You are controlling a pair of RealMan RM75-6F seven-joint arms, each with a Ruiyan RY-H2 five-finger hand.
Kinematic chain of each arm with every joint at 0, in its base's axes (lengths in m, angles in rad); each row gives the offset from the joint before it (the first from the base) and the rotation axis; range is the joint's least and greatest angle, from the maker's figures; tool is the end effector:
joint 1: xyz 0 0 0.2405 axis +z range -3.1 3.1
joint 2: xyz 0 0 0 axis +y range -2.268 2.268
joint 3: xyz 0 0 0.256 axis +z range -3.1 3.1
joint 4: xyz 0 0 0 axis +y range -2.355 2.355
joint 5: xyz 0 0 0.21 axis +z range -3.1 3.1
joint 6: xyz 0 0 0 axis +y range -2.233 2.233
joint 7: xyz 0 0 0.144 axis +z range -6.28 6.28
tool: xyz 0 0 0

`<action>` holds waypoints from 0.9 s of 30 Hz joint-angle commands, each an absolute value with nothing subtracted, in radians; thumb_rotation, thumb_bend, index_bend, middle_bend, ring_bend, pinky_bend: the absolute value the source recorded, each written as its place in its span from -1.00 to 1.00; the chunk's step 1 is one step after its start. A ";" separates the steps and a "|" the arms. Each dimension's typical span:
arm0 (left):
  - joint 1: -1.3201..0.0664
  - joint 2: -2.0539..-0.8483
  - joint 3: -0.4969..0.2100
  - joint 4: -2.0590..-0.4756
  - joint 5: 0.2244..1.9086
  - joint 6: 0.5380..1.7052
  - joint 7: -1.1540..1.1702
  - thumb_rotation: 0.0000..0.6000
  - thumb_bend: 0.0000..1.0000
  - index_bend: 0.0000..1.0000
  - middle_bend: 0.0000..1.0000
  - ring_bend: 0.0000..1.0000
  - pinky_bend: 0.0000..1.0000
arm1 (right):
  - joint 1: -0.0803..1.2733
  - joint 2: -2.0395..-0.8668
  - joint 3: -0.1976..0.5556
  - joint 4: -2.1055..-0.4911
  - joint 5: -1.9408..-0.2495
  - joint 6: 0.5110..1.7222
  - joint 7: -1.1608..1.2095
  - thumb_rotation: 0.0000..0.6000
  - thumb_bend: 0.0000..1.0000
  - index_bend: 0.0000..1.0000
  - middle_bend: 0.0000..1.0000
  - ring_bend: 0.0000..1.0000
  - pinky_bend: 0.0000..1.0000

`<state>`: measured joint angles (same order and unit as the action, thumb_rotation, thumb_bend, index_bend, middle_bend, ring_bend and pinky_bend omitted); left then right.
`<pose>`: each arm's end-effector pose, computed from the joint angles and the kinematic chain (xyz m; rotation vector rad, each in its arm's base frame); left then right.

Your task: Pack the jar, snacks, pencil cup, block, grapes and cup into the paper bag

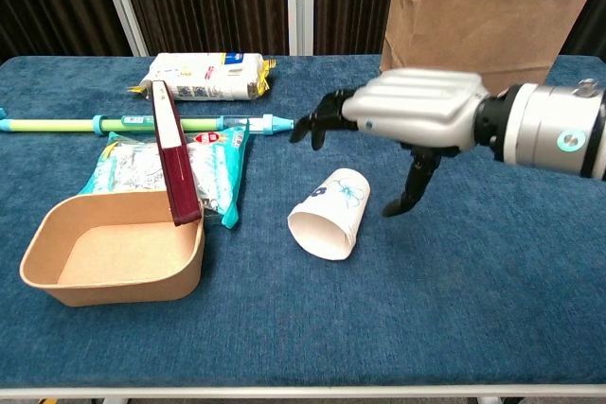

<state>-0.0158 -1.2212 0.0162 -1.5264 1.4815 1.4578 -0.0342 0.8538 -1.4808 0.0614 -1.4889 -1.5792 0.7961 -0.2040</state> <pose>-0.3377 0.1442 0.1220 -1.3587 -1.0603 -0.8231 -0.1098 -0.3111 -0.0359 2.4081 -0.5268 0.9143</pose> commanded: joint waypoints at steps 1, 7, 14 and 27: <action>-0.016 -1.221 0.016 -1.526 1.478 1.454 -0.034 1.00 -0.92 -0.56 -0.65 -0.73 -0.71 | 0.869 -1.511 0.049 -1.459 -1.555 0.762 -0.233 1.00 -1.00 -0.77 -0.60 -0.91 -0.65; -0.019 -1.221 0.015 -1.527 1.477 1.450 -0.032 1.00 -0.92 -0.56 -0.65 -0.73 -0.71 | 0.880 -1.564 0.044 -1.405 -1.549 0.757 -0.256 1.00 -1.00 -0.78 -0.60 -0.91 -0.66; -0.015 -1.221 0.016 -1.521 1.474 1.450 -0.040 1.00 -0.92 -0.56 -0.65 -0.73 -0.71 | 0.892 -1.635 0.043 -1.325 -1.527 0.743 -0.291 1.00 -0.82 -0.54 -0.49 -0.89 -0.66; -0.013 -1.224 0.016 -1.510 1.477 1.452 -0.051 1.00 -0.92 -0.56 -0.65 -0.73 -0.71 | 0.860 -1.598 0.095 -1.335 -1.670 1.058 -0.208 1.00 -0.50 0.31 0.07 -0.42 -0.38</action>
<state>-0.0132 -1.2243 0.0162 -1.5100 1.4771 1.4524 -0.0508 0.8734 -1.6357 0.0666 -1.2996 -1.6280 0.9737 -0.2298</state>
